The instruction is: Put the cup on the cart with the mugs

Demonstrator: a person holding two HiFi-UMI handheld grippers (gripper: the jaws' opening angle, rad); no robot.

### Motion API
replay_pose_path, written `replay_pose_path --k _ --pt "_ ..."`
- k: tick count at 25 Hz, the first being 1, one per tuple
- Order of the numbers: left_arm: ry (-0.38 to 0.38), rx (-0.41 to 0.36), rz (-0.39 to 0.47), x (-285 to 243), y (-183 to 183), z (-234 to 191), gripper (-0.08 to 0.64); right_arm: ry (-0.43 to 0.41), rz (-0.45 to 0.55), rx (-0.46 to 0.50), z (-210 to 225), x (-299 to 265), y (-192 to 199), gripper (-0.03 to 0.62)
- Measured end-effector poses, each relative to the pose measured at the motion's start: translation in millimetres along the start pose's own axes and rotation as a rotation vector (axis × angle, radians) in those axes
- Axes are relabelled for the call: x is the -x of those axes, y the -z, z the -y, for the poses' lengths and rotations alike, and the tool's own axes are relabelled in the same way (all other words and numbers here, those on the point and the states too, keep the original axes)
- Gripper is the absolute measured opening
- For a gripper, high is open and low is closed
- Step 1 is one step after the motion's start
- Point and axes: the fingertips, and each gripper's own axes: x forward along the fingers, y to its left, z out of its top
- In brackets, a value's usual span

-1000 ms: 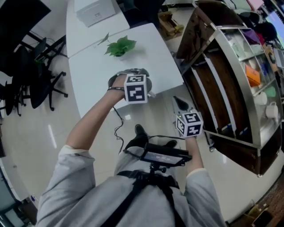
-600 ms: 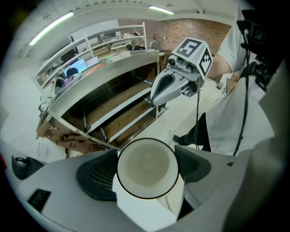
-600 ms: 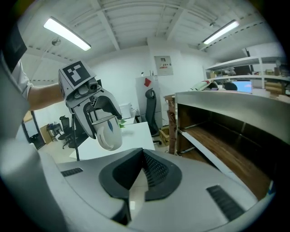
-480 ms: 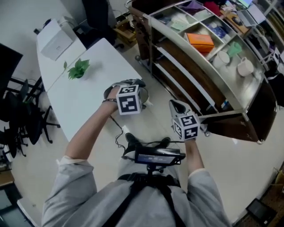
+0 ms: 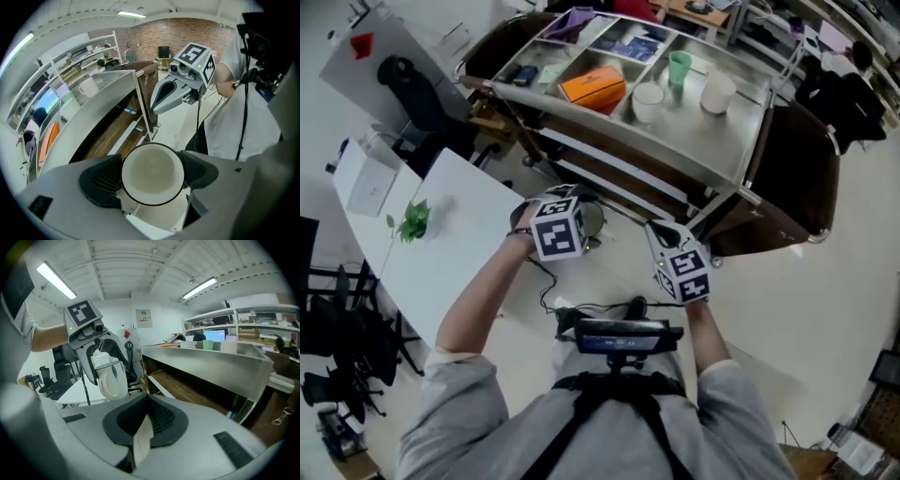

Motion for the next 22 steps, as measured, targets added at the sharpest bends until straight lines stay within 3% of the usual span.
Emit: replay_pose_path --k 5,12,22 --pt "0.043 -0.099 0.037 -3.5 -54.3 -5.7 0.4 0.054 0.02 -0.051 26.0 32.2 -8.4 0.006" --pt "0.111 -0.246 0.057 12.8 -93.2 -25.6 0.402 0.121 0.063 -0.093 42.4 51.8 -36.7 0.006" --pt "0.13 -0.386 0.098 60.9 -151.9 -87.9 0.4 0.282 0.163 -0.063 91.2 82.0 -117.7 0.006"
